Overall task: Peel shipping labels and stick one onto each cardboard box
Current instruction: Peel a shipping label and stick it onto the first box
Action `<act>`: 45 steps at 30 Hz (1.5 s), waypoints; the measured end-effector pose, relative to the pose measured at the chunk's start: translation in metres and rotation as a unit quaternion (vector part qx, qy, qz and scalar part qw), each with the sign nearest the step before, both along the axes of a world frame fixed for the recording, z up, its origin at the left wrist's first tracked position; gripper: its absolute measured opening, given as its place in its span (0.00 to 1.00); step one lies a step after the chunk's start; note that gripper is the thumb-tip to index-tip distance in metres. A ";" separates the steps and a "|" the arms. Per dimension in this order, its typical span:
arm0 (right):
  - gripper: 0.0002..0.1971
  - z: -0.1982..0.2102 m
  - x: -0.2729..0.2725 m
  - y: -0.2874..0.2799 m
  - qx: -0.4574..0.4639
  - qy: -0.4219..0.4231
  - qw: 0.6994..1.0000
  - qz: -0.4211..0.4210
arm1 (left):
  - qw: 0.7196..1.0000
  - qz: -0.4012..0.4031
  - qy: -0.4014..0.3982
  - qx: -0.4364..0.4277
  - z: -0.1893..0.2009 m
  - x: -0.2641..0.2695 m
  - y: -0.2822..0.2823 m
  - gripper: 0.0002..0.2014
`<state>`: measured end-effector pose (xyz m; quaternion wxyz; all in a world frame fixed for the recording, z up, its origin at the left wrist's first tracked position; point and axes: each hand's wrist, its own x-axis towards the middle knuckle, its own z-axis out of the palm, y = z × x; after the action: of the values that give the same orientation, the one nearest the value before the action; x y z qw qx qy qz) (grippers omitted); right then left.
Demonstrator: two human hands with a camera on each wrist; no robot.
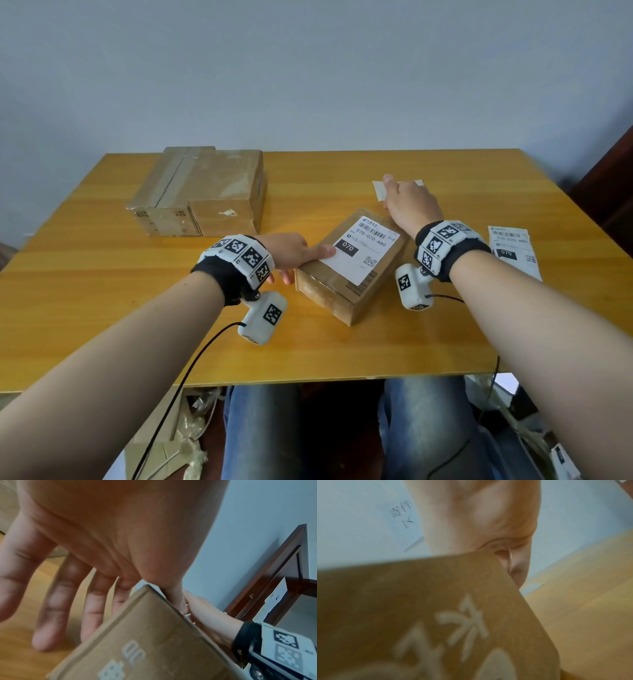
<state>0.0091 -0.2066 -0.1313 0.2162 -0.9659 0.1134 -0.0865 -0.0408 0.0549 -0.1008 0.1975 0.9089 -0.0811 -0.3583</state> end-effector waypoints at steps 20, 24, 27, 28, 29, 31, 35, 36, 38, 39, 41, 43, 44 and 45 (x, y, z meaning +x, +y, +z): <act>0.35 -0.007 -0.013 0.007 0.040 -0.078 0.996 -0.024 | 0.992 0.091 -0.010 -0.092 -0.009 -0.008 -0.013 0.32; 0.32 -0.003 -0.016 0.002 0.108 -0.092 0.989 -0.050 | 0.987 0.117 0.003 -0.112 -0.008 -0.011 -0.010 0.33; 0.34 0.004 -0.019 -0.001 0.136 -0.057 0.986 -0.075 | 0.975 0.159 0.040 -0.147 -0.011 -0.010 -0.010 0.34; 0.35 0.007 -0.020 -0.002 0.141 -0.038 0.986 -0.079 | 0.972 0.168 0.050 -0.156 -0.012 -0.010 -0.010 0.34; 0.35 0.009 -0.020 -0.002 0.148 -0.026 0.986 -0.078 | 0.969 0.177 0.057 -0.164 -0.015 -0.008 -0.011 0.34; 0.33 0.014 -0.022 -0.002 0.167 -0.007 0.984 -0.067 | 0.963 0.200 0.047 -0.177 -0.016 -0.006 -0.012 0.34; 0.24 0.016 -0.031 0.005 0.260 0.032 0.964 -0.047 | 0.950 0.248 0.026 -0.185 -0.013 0.007 -0.009 0.29; 0.22 0.017 -0.032 0.008 0.293 0.029 0.955 -0.038 | 0.946 0.260 0.027 -0.192 -0.012 0.011 -0.007 0.28; 0.19 0.014 -0.030 0.013 0.361 0.016 0.932 -0.017 | 0.929 0.293 0.018 -0.223 -0.014 0.022 -0.001 0.27; 0.19 0.013 -0.029 0.016 0.399 0.012 0.917 -0.004 | 0.917 0.314 0.003 -0.248 -0.017 0.027 0.000 0.27; 0.19 0.010 -0.025 0.021 0.484 0.015 0.874 0.034 | 0.888 0.344 -0.054 -0.302 -0.020 0.035 -0.003 0.23; 0.17 0.012 -0.023 0.027 0.534 0.038 0.841 0.074 | 0.865 0.359 -0.107 -0.333 -0.022 0.042 -0.009 0.19; 0.14 0.012 -0.021 0.029 0.520 0.044 0.849 0.083 | 0.855 0.368 -0.116 -0.346 -0.022 0.044 -0.013 0.18; 0.12 0.013 -0.019 0.031 0.487 0.042 0.868 0.088 | 0.844 0.377 -0.118 -0.363 -0.023 0.047 -0.016 0.18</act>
<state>-0.0100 -0.1755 -0.1188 0.6608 -0.7467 0.0648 0.0400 0.0057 0.0386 -0.1234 0.6223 0.7680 0.1206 -0.0912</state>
